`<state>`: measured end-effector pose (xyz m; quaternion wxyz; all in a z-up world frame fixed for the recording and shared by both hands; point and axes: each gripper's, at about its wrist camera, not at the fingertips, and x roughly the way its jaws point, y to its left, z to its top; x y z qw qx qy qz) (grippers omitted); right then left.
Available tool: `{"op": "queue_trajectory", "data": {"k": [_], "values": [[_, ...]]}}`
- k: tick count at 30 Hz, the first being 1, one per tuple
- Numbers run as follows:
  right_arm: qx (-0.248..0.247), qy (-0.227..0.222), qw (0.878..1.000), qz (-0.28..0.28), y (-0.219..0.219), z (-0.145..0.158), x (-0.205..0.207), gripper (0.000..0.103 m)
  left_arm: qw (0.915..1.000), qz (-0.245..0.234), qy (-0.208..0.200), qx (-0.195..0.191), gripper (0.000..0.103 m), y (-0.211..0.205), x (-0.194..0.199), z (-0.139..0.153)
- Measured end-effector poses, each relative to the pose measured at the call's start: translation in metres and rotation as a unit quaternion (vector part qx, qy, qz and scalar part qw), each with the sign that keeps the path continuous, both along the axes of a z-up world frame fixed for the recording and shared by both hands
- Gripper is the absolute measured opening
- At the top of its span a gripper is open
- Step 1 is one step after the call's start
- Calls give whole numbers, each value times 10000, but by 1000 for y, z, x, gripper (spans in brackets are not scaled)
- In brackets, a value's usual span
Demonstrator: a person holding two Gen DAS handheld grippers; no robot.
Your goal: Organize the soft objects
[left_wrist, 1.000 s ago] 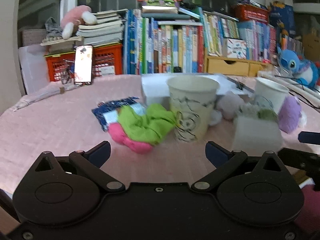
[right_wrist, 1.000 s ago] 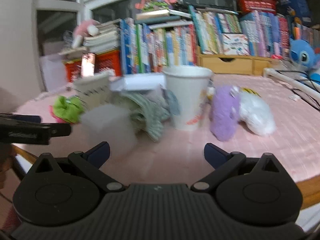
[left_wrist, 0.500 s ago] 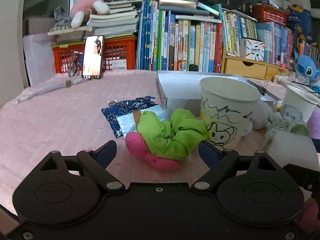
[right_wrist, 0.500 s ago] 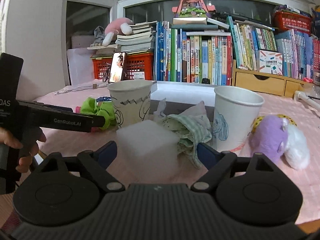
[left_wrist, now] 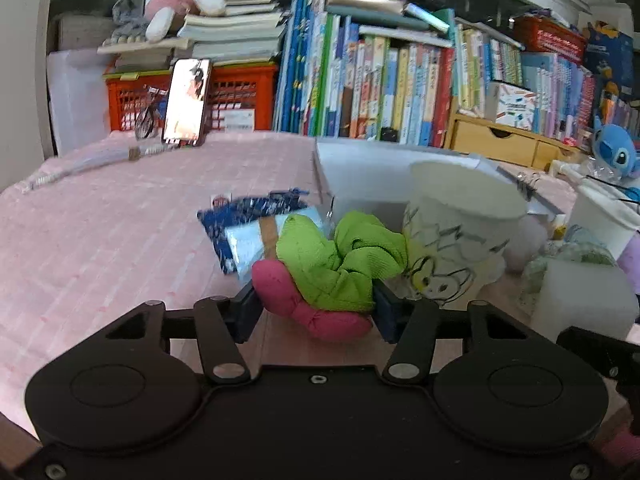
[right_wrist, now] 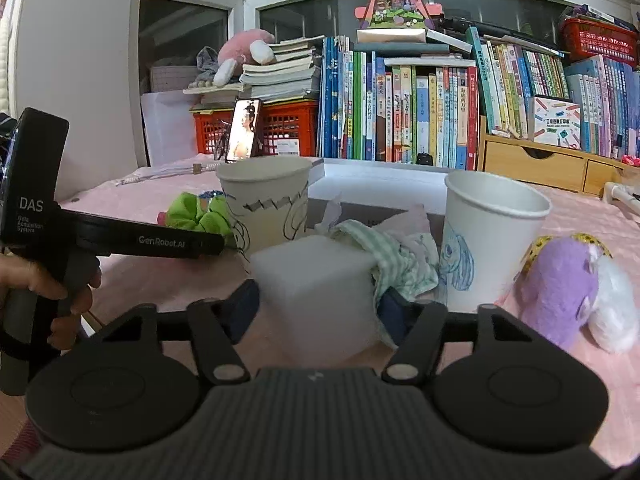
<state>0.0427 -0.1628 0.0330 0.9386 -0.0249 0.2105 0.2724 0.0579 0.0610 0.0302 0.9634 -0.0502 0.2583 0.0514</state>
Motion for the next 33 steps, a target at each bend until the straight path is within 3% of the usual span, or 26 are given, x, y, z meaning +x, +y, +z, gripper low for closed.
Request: {"op": "queue_trajectory", "data": {"k": [5, 13, 19, 23, 27, 33], "values": [[206, -30, 9996, 180, -9, 31, -3, 64, 9996, -107, -212, 176, 53, -1, -11, 36], [519, 117, 9980, 341, -26, 75, 15, 63, 9991, -110, -363, -183, 53, 11, -3, 87], [274, 776, 9950, 564, -22, 69, 30, 63, 9992, -126, -80, -381, 53, 17, 12, 88], [102, 1349, 9884, 692, -19, 57, 36, 63, 9995, -89, -8, -302, 53, 15, 21, 89], [168, 1881, 9780, 884, -16, 42, 40, 63, 9995, -113, 35, -296, 53, 13, 30, 91], [411, 2266, 9635, 1363, 0, 38, 41, 63, 9992, -184, 35, -346, 53, 11, 42, 93]]}}
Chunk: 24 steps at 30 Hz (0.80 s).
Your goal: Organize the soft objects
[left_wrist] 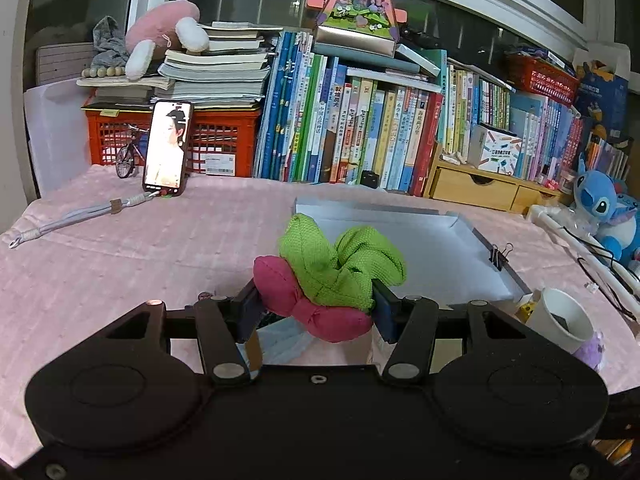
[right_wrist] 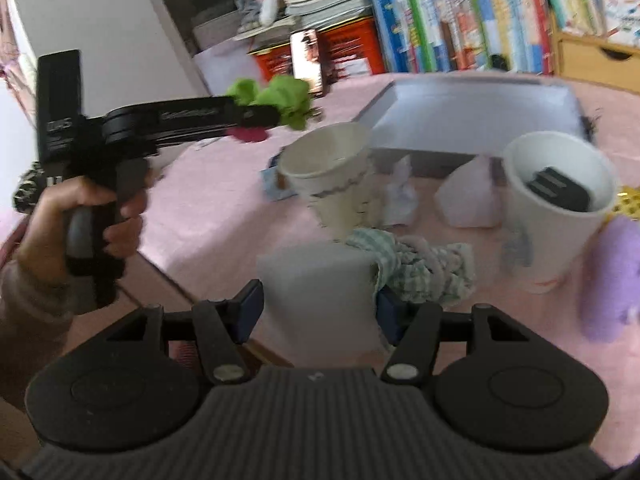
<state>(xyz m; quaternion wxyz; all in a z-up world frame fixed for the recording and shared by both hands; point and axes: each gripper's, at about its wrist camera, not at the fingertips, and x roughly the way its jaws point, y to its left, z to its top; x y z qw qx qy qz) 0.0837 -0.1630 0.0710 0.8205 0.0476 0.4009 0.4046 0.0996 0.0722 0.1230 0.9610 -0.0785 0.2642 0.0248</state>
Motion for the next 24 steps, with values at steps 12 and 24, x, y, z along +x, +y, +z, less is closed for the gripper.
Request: {"op": "queue_trajectory", "data": {"k": [12, 24], "values": [[523, -134, 9985, -122, 4, 24, 25, 60, 10000, -37, -64, -40, 53, -2, 14, 10], [150, -375, 9990, -205, -1, 29, 23, 58, 9999, -75, -25, -70, 53, -3, 18, 8]]}}
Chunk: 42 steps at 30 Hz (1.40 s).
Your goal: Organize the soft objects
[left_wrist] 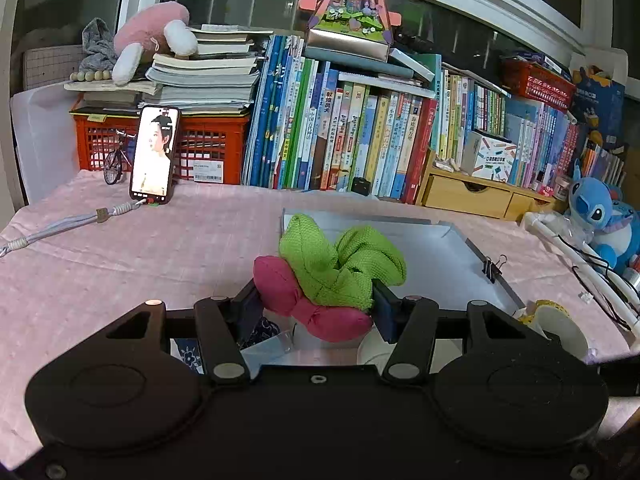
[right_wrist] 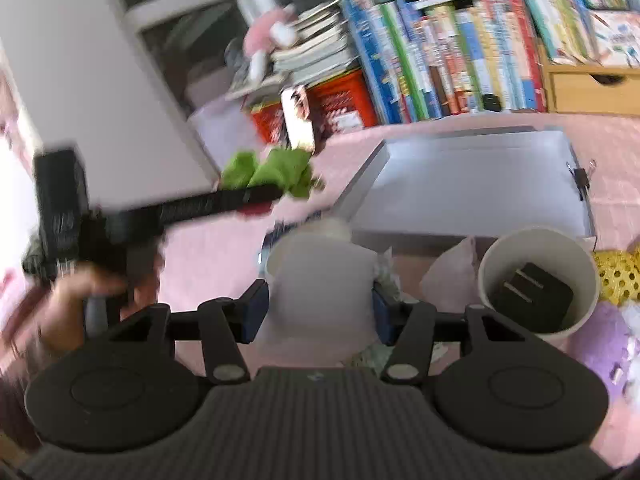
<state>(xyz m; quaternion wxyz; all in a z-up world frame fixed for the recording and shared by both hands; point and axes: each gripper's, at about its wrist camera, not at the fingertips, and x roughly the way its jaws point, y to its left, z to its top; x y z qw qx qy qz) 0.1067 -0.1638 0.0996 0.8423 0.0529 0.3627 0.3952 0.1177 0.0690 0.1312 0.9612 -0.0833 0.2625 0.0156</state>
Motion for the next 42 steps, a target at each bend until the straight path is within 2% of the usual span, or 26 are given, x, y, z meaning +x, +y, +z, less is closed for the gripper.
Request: {"op": "queue_trajectory", "data": {"k": [3, 8, 9, 11, 14, 20, 22, 29, 32, 34, 36, 37, 40, 42], "values": [[-514, -38, 9982, 310, 14, -17, -20, 58, 10000, 42, 50, -4, 53, 1, -1, -4], [-944, -106, 9947, 387, 26, -43, -39, 59, 9999, 73, 99, -15, 53, 3, -5, -9], [-960, -116, 9946, 381, 26, -45, -41, 59, 9999, 72, 102, -13, 53, 3, -6, -9], [-1035, -123, 9939, 347, 26, -50, -43, 68, 9999, 81, 99, -16, 54, 3, -6, -10], [-1014, -133, 9945, 217, 20, -53, -41, 70, 9999, 108, 98, -36, 54, 5, -9, -11], [-1139, -443, 9913, -489, 1, -47, -34, 75, 9999, 119, 113, -55, 54, 5, -11, -12], [-1134, -445, 9904, -651, -7, -45, -32, 83, 9998, 118, 118, -57, 54, 5, -11, -13], [-960, -359, 9917, -777, -29, -44, -33, 84, 9997, 147, 180, -94, 54, 3, -10, -19], [-881, -553, 9922, -683, -24, -38, -37, 72, 9997, 113, 197, -113, 54, 1, -10, -20], [-856, -621, 9925, -608, -19, -35, -38, 52, 9997, 81, 186, -119, 54, 0, -11, -19], [-839, -624, 9931, -533, -15, -35, -37, 47, 9998, 60, 170, -120, 54, 0, -12, -17], [-855, -611, 9934, -469, -13, -36, -37, 48, 9998, 57, 167, -120, 54, 0, -12, -17], [-900, -648, 9926, -494, -7, -40, -36, 66, 9998, 55, 173, -127, 54, 0, -13, -17], [-919, -628, 9924, -516, -3, -42, -34, 70, 9997, 50, 176, -132, 54, 0, -13, -16]]}}
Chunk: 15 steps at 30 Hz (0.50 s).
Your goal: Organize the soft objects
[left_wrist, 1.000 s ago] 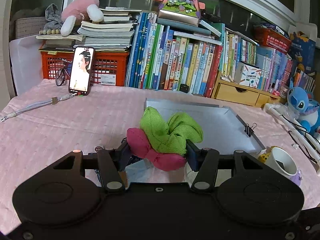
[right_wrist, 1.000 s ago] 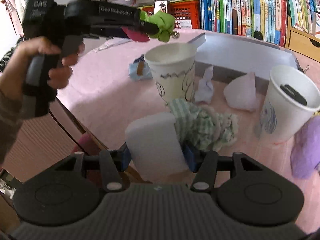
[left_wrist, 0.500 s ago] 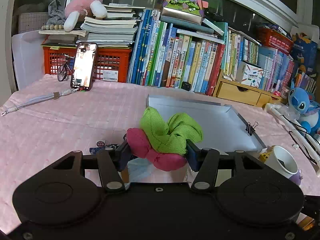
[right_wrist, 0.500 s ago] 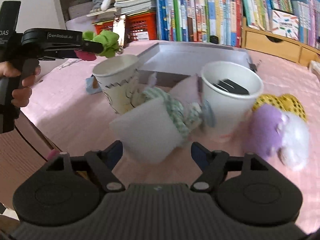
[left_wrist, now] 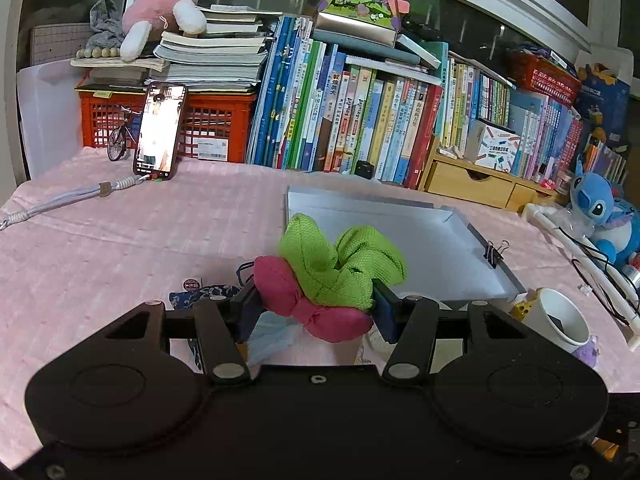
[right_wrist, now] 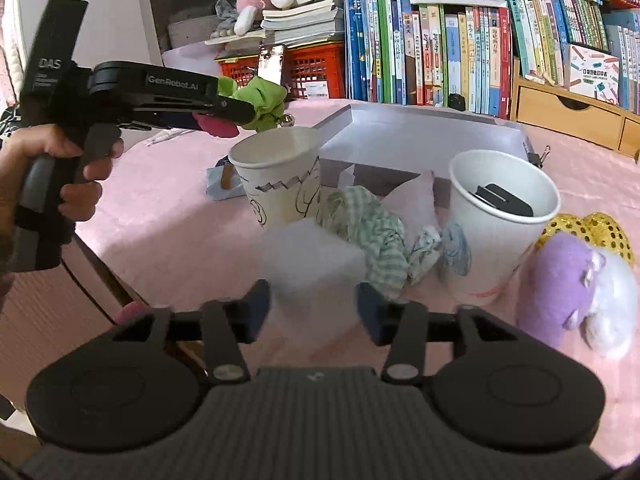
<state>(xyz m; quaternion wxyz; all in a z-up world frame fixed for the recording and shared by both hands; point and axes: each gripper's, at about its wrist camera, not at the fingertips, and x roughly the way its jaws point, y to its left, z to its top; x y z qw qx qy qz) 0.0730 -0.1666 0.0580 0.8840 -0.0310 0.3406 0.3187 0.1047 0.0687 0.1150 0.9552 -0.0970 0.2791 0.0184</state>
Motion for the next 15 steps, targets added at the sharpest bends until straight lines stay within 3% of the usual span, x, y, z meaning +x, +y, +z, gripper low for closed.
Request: {"op": "queue_trajectory", "data": {"k": [4, 5, 6, 9, 15], "values": [[-53, -28, 10000, 2, 8, -3, 4, 74, 10000, -14, -5, 3, 54, 0, -1, 1], [-76, -22, 10000, 23, 10, -3, 5, 73, 10000, -14, -9, 1, 54, -1, -1, 1], [-85, -31, 9999, 65, 12, -3, 3, 65, 10000, -13, -14, -3, 54, -1, -1, 1], [-113, -50, 9996, 239, 16, -3, -1, 59, 10000, -18, -17, -14, 54, 0, -1, 2], [14, -119, 9995, 301, 14, 6, -6, 56, 9999, -98, -50, -30, 54, -1, -1, 6]]}}
